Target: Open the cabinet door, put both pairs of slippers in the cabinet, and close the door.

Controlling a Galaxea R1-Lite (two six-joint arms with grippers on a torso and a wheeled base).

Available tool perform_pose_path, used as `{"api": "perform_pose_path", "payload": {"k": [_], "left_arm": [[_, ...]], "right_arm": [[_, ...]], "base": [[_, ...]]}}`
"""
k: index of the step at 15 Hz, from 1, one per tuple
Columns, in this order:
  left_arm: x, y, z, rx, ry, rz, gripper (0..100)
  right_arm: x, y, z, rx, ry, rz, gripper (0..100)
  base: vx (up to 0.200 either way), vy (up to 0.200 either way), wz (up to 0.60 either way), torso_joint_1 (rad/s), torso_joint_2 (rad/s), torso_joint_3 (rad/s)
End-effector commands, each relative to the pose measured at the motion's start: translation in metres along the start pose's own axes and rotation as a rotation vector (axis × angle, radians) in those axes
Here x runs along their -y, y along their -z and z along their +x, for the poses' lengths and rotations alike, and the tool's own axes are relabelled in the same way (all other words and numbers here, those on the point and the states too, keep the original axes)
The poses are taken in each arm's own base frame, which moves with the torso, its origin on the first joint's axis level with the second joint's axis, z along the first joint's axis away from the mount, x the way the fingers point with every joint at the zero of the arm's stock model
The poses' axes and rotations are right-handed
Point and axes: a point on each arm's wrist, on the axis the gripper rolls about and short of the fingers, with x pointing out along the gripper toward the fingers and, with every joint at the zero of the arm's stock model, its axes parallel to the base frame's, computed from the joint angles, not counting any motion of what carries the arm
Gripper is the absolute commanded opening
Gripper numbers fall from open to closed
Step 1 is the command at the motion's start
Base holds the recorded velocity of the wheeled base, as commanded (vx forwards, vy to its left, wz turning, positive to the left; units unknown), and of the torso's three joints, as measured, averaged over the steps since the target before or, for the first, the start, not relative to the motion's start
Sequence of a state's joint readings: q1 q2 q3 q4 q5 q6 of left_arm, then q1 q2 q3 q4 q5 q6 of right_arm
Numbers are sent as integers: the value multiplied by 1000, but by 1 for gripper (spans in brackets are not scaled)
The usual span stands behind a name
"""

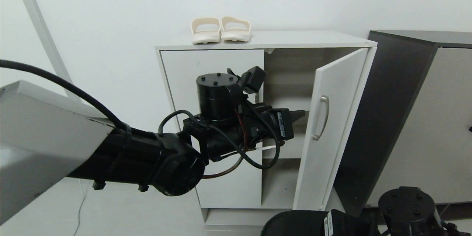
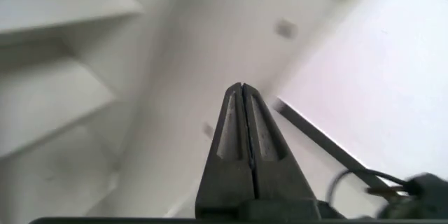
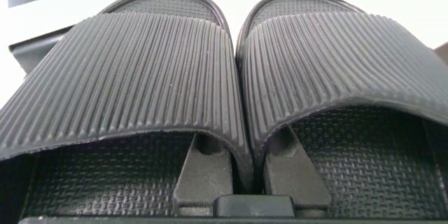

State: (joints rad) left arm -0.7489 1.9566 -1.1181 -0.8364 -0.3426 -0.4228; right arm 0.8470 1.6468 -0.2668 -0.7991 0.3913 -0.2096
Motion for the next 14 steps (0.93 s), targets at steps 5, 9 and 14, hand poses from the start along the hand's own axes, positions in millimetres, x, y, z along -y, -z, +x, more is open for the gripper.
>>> {"api": "perform_pose_path", "payload": {"k": [5,9,14], "left_arm": [[23,12,9,-5,73,8,0],[22,12,10,5,57,8,0],[10,-2,-5,57,-24,14,0]], "right_arm": [[-3,4,-2,-3,-28,-24,0],[-3,4,-2,-5,-29,-24,0],[-2,4,-1,-7,-28,-22,0]], "base": [[-160,0,0,5,1,2],[0,0,0,0,0,0],[0,0,0,0,0,0]]}}
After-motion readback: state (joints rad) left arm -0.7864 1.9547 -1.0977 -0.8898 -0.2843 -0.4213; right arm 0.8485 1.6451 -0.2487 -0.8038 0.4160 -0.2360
